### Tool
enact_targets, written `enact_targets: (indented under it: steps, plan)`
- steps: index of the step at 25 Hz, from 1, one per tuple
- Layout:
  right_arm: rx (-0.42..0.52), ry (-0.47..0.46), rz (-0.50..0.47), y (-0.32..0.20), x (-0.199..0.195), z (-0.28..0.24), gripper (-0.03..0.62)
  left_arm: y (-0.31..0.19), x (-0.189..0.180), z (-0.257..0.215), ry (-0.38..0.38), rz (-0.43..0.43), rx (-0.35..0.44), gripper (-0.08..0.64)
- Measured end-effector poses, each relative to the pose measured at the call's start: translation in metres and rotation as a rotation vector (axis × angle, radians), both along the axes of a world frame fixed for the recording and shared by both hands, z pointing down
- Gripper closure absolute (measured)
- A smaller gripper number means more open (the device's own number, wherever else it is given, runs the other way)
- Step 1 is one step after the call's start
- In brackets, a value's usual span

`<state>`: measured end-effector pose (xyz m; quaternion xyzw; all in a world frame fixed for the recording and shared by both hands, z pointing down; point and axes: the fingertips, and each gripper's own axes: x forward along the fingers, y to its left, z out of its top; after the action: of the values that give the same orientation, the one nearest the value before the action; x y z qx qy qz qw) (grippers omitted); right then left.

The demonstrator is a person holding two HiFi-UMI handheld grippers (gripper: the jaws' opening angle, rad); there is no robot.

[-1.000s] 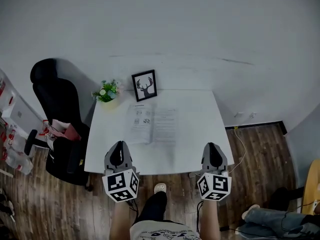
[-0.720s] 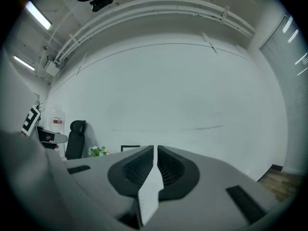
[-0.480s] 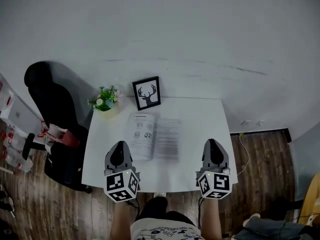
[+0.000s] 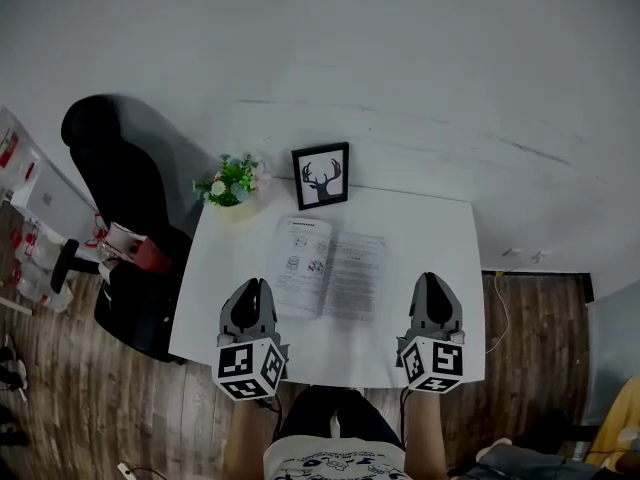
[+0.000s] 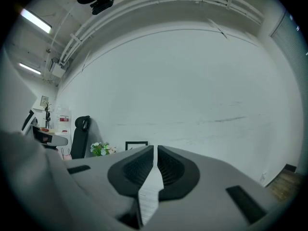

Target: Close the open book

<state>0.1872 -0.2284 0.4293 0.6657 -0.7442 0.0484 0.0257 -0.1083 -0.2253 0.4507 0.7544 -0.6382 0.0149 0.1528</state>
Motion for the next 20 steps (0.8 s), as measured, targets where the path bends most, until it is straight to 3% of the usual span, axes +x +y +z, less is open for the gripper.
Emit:
enact_targets:
  steps: [5,10,13,20]
  plan:
    - [-0.031,0.008,-0.07,-0.01,-0.02,0.008,0.552,0.006,-0.006,0.021,0.176,-0.033,-0.061,0.531]
    - [-0.065,0.024,-0.141,-0.016,-0.036,0.018,0.552,0.014,-0.007,0.049,0.283,-0.064,-0.124,0.529]
    - [-0.088,0.028,-0.169,-0.018,-0.04,0.028,0.552,0.017,-0.005,0.062,0.357,-0.079,-0.15,0.472]
    - [-0.124,0.027,-0.217,-0.022,-0.054,0.045,0.552,0.023,-0.009,0.088,0.464,-0.114,-0.195,0.415]
